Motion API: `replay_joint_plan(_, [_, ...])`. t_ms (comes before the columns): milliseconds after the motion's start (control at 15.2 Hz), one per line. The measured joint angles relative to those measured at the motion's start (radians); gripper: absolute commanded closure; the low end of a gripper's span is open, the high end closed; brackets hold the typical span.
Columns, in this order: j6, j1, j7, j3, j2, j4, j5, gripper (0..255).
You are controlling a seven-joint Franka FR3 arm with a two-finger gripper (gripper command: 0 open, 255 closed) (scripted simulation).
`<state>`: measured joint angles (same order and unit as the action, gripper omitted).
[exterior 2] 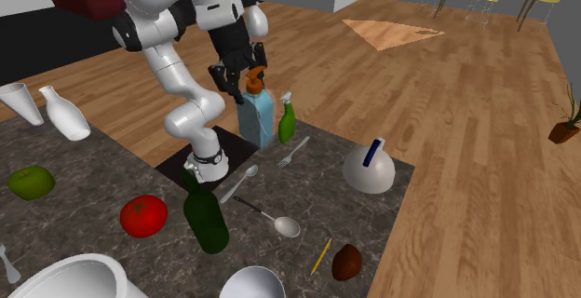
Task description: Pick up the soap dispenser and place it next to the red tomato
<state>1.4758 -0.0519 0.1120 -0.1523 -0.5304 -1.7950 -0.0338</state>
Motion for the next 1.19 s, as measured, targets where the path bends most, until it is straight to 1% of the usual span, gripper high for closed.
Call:
replay_joint_plan(462, [-0.061,-0.040,0.155,-0.126,-0.089,-0.032,0.055,255])
replay_joint_plan(660, [-0.083,-0.051,0.222,-0.183,-0.099,-0.018,0.079,255])
replay_joint_plan(792, [-0.086,-0.061,0.264,-0.218,-0.118,-0.034,0.098,255])
replay_joint_plan(858, [-0.106,-0.063,0.290,-0.240,-0.117,-0.011,0.107,255])
replay_joint_plan(1188, [-0.141,-0.073,0.411,-0.348,-0.115,0.033,0.151,255])
